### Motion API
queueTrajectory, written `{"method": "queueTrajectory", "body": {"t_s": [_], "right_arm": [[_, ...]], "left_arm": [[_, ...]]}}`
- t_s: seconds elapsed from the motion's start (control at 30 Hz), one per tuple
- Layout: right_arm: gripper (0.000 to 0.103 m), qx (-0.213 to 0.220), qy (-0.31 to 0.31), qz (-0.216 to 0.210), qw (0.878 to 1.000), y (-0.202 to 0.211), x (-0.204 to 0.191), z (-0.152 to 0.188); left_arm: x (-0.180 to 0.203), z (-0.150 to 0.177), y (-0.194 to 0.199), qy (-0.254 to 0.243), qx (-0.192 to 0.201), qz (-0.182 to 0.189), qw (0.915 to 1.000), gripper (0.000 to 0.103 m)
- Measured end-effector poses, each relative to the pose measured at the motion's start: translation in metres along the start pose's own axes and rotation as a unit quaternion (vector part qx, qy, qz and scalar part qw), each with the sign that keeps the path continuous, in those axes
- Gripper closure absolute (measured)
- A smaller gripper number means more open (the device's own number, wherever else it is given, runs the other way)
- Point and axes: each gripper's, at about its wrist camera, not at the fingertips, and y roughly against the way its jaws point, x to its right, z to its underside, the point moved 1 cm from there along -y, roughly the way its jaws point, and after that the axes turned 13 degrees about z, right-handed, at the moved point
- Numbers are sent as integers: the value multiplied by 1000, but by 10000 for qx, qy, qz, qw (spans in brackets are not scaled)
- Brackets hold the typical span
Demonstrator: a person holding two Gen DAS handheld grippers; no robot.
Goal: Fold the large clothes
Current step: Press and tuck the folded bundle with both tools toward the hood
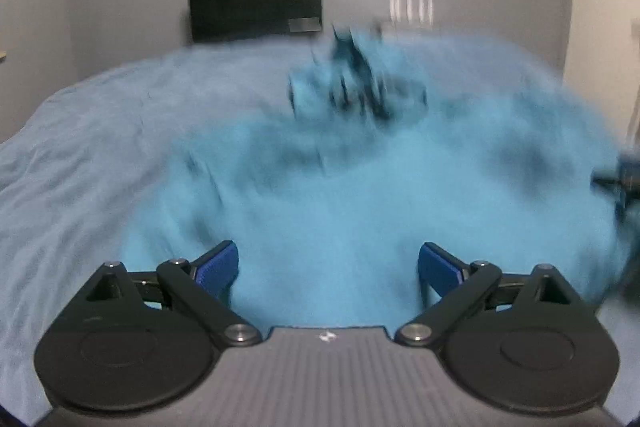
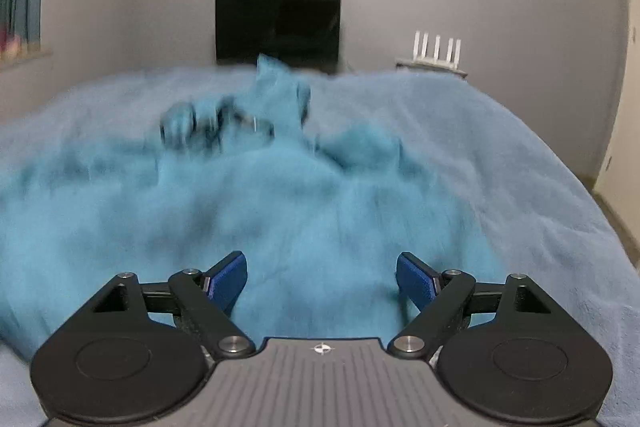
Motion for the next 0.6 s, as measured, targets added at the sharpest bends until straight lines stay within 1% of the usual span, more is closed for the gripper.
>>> {"method": "queueTrajectory", "body": {"t_s": [0.03,0.07,0.1,0.17,0.23,0.3,0.33,0.37,0.43,0.47,0.53,0.6], "right_arm": [[18,-42,148,134,9998,-2,1,8],[17,-84,119,210,9997,-2,5,14],[15,-149,-58,251,9996,-1,10,17],[15,-248,-471,329,9980,9,20,18],[15,-300,-732,296,9964,21,33,22],[15,-440,-1135,191,9924,33,48,27],[15,-521,-1402,123,9887,41,56,32],[15,-628,-1754,28,9825,53,71,39],[15,-927,-2421,-169,9657,60,93,50],[15,-1122,-2704,-295,9557,59,99,57],[15,-1452,-3119,-546,9374,52,107,69],[15,-1733,-3502,-699,9179,42,112,80]], "left_arm": [[4,10,-6,-79,-154,-102,9998,5],[5,18,-7,-139,-245,-172,9995,5],[4,26,-6,-136,-303,-274,9991,5],[-3,32,8,213,-243,-406,9987,5],[-17,32,28,709,-51,-378,9968,5],[-32,32,50,1312,197,-362,9905,5],[-42,36,63,1714,337,-306,9841,5],[-51,41,75,2103,444,-258,9763,5],[-73,53,93,3002,608,-130,9519,5],[-83,57,97,3328,618,-51,9409,5],[-96,69,97,3844,499,134,9217,5],[-102,78,93,4202,441,336,9057,5]]}}
